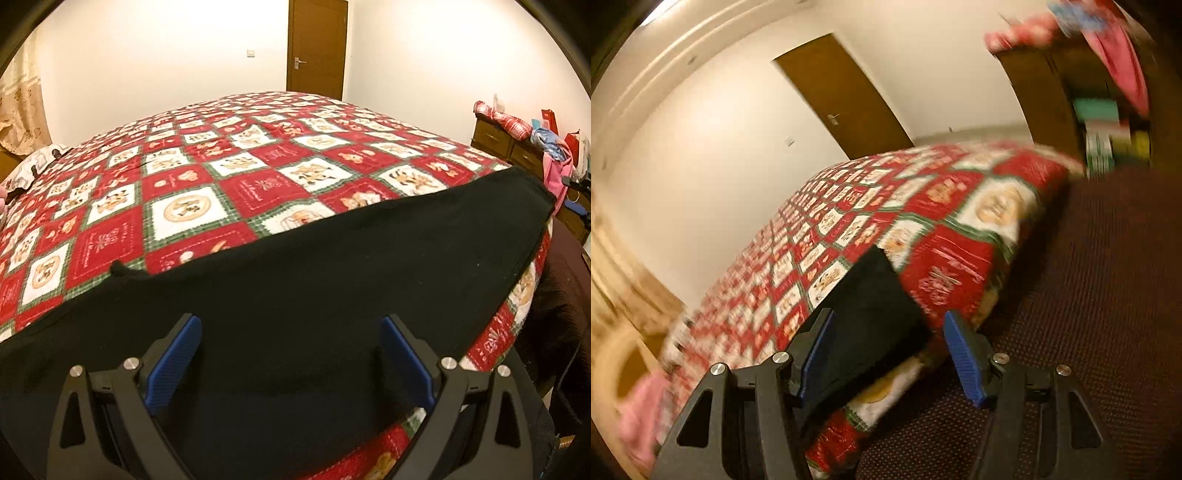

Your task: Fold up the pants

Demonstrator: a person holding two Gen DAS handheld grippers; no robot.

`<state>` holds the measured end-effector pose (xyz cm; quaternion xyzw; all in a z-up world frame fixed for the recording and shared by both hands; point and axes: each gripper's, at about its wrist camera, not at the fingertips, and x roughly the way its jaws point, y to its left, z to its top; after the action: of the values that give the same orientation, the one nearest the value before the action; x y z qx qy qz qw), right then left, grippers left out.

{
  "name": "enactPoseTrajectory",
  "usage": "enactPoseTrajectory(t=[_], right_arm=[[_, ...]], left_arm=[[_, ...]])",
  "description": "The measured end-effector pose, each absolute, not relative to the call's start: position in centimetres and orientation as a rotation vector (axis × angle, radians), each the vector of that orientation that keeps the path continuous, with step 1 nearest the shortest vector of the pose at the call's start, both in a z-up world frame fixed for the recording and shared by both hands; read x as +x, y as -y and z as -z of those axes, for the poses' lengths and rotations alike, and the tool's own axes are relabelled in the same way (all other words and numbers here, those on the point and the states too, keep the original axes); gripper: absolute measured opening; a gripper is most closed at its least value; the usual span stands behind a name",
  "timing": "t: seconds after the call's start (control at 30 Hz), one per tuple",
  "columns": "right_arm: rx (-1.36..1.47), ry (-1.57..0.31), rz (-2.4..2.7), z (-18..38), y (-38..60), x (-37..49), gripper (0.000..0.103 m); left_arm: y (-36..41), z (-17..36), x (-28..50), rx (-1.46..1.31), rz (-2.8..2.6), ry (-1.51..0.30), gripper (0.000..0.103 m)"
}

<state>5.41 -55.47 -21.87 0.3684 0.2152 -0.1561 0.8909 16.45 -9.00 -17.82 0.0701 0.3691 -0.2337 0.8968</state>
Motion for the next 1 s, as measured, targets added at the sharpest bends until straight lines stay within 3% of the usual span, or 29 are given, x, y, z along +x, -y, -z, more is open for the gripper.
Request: enactPoseTrajectory(t=[0.5, 0.6, 0.63, 0.77, 0.8, 0.83, 1.0], right_arm=[[0.848, -0.475, 0.248, 25.2, 56.5, 8.3, 0.061], [0.847, -0.455, 0.274, 25.3, 56.7, 8.0, 0.046], [0.841, -0.447, 0.268, 25.0, 56.5, 7.8, 0.035], [0.834, -0.439, 0.246, 24.8, 56.4, 7.8, 0.031], [0.830, -0.442, 0.248, 24.8, 56.3, 7.9, 0.027], [0.820, -0.447, 0.246, 24.8, 56.2, 8.0, 0.015], [0.705, -0.384, 0.256, 22.2, 54.3, 7.3, 0.012]], left_arm=[[9.0, 19.1, 17.0, 0.150, 0.453, -0.747, 0.101], [8.9, 19.1, 17.0, 0.143, 0.453, -0.746, 0.101], [8.8, 19.1, 17.0, 0.138, 0.455, -0.746, 0.101], [8.7, 19.1, 17.0, 0.135, 0.458, -0.745, 0.101], [8.7, 19.1, 17.0, 0.137, 0.457, -0.745, 0.101], [8.6, 19.1, 17.0, 0.136, 0.457, -0.746, 0.101], [8.5, 19.1, 17.0, 0.118, 0.463, -0.748, 0.101]])
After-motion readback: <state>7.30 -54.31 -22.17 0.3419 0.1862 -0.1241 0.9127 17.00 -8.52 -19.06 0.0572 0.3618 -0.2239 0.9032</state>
